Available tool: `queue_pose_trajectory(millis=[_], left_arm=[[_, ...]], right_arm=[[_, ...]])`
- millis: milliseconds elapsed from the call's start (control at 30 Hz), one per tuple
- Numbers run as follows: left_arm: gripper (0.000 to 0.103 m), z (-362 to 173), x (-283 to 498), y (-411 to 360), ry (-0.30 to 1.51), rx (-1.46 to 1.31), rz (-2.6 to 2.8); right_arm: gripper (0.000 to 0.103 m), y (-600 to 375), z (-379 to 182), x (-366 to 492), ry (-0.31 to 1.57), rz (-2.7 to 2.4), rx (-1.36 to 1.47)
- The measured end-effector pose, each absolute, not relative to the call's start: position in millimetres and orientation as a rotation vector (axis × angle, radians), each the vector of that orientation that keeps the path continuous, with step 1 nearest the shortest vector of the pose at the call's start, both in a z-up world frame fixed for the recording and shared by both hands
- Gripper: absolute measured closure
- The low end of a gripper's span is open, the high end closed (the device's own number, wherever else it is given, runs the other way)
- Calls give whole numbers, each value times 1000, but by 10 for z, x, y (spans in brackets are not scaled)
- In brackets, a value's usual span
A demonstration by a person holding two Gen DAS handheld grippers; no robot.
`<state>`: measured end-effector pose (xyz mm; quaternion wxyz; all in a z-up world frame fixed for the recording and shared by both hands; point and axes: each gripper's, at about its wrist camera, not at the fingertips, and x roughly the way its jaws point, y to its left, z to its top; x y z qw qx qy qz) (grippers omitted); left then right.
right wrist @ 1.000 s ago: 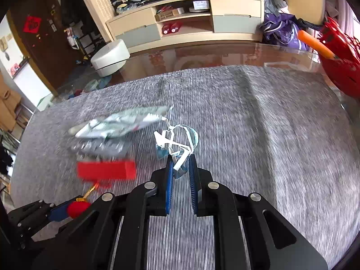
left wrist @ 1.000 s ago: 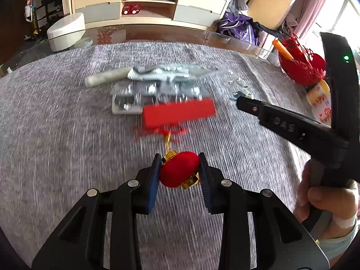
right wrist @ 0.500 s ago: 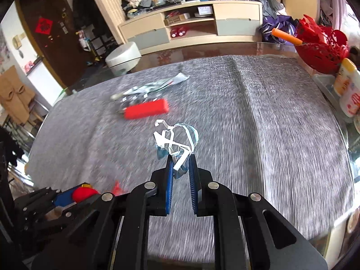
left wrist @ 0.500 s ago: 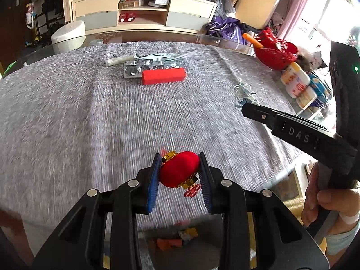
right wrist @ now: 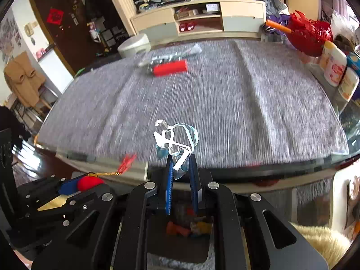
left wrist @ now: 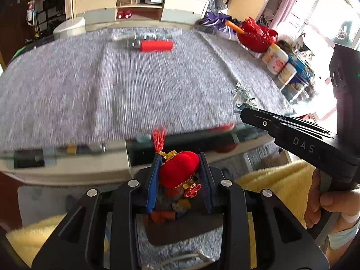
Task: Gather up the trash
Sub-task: 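Lower the red ornament and clear wrapper into the grey bin, open both grippers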
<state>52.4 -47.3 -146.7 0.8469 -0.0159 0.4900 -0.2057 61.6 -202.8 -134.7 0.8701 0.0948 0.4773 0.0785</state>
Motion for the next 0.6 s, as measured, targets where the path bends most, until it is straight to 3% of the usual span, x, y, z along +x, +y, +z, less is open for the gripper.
queue_pose_trajectory(millis=[600], left_arm=[[72,-2340,89,-445,1191,-30,-436]], right_arm=[[88,-1856,-2247,192,1205,157,237]])
